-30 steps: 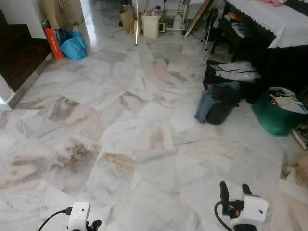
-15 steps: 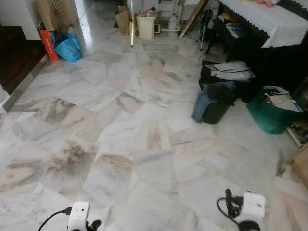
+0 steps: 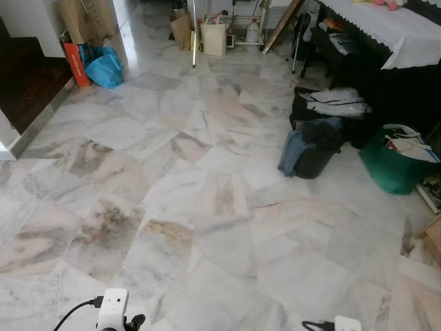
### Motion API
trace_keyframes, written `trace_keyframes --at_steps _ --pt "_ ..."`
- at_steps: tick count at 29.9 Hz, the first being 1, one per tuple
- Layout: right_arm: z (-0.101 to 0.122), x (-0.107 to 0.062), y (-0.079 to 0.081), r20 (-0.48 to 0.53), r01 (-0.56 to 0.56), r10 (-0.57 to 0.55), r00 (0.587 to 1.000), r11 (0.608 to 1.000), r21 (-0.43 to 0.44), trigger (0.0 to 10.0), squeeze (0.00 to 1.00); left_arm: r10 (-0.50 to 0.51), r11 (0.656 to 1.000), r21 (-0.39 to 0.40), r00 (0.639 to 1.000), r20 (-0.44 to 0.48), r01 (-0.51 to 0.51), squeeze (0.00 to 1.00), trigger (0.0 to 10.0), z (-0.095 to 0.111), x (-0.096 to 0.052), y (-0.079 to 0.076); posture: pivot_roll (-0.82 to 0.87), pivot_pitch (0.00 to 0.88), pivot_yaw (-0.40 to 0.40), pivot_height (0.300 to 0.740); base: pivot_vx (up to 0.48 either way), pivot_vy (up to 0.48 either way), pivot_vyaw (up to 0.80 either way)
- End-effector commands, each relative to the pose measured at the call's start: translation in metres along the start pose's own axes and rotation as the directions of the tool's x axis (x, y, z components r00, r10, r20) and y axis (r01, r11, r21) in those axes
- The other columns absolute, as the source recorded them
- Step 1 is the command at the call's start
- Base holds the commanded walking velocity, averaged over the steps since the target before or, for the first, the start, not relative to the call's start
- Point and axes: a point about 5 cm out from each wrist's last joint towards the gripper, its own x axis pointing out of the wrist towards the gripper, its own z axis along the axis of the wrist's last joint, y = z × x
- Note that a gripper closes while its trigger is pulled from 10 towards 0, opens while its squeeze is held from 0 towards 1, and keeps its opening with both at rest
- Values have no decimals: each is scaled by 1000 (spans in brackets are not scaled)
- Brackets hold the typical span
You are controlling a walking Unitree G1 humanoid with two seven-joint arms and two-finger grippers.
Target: Move the pillow to the sofa from floor
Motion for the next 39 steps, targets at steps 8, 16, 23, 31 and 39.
trace_keyframes --at_steps 8,16,23,31,39 --pt "9 3 0 6 -17 17 1000 1000 6 10000 0 105 989 68 942 319 -134 0 10000 60 4 -3 24 0 -31 740 0 0 0" --pt "11 4 0 7 -18 18 1000 1000 5 10000 0 -24 991 123 801 598 -62 0 10000 126 -3 -27 20 0 -32 740 0 0 0" --pt "8 3 -2 -6 -16 16 1000 1000 7 10000 0 -53 991 117 600 798 -70 0 10000 150 -28 -32 29 0 -38 740 0 0 0" --pt "3 2 -5 -24 -14 14 1000 1000 1 10000 0 -43 992 95 478 877 -85 0 10000 146 -60 -29 42 0 -50 740 0 0 0" --pt "5 2 -6 -13 -20 20 1000 1000 0 10000 0 -63 989 116 443 894 -95 0 10000 138 -102 -26 45 0 -50 740 0 0 0"
